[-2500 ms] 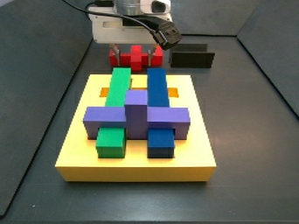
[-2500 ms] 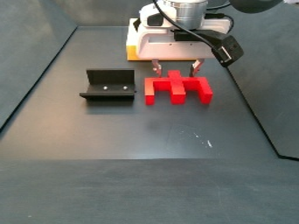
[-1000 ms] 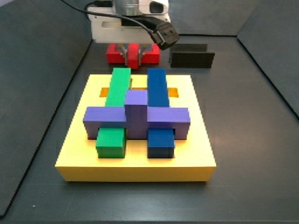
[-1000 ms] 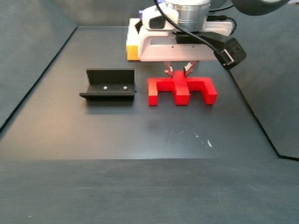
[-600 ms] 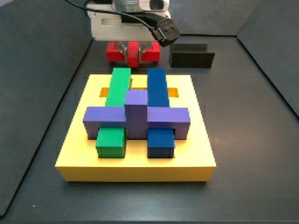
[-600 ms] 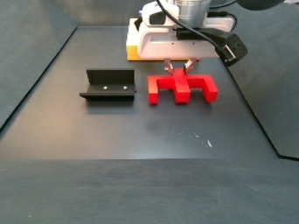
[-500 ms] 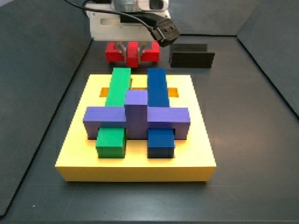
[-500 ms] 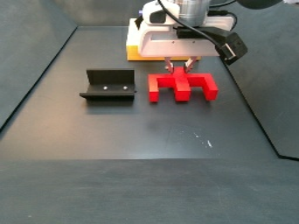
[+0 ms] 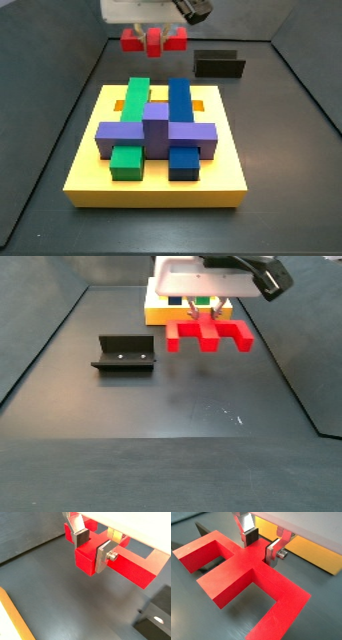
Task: Pick up the red object. Move up. Place the red object on the fixture. Regrasp the red object. Move to above the board. Insert the red object.
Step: Place the red object on the fixture.
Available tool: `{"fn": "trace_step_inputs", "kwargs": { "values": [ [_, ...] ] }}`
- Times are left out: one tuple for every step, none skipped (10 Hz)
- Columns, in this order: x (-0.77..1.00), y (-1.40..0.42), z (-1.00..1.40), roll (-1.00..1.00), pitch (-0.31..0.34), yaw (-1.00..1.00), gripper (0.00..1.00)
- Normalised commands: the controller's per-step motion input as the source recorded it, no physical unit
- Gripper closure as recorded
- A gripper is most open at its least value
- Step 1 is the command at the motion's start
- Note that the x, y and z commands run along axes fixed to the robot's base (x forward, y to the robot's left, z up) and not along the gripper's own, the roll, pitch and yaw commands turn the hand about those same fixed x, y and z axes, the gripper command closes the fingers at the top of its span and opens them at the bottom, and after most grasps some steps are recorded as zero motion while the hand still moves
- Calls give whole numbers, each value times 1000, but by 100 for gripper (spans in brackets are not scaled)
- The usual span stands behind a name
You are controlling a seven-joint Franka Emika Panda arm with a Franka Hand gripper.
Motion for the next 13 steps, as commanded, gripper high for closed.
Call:
{"fn": "trace_step_inputs", "kwargs": {
  "values": [
    [1000,69,14,-403,-29,-231,100],
    [983,106,14,-440,-63,-254,100],
    [994,143,34,-469,0,-274,100],
    [989,137,6,-429,11,-283,100],
    [986,106,74,-411,83,-243,100],
    [1000,60,137,-409,123,-194,100],
    [1000,0,226,-389,271,-91,100],
    [986,-63,211,-286,400,0,100],
    [966,-91,203,-266,426,0,100],
    [960,-74,151,-283,434,0,100],
    [969,0,0,-446,300,-14,100],
    [929,0,0,-606,151,-31,100],
    [891,0,0,-660,74,-23,100]
  ]
}}
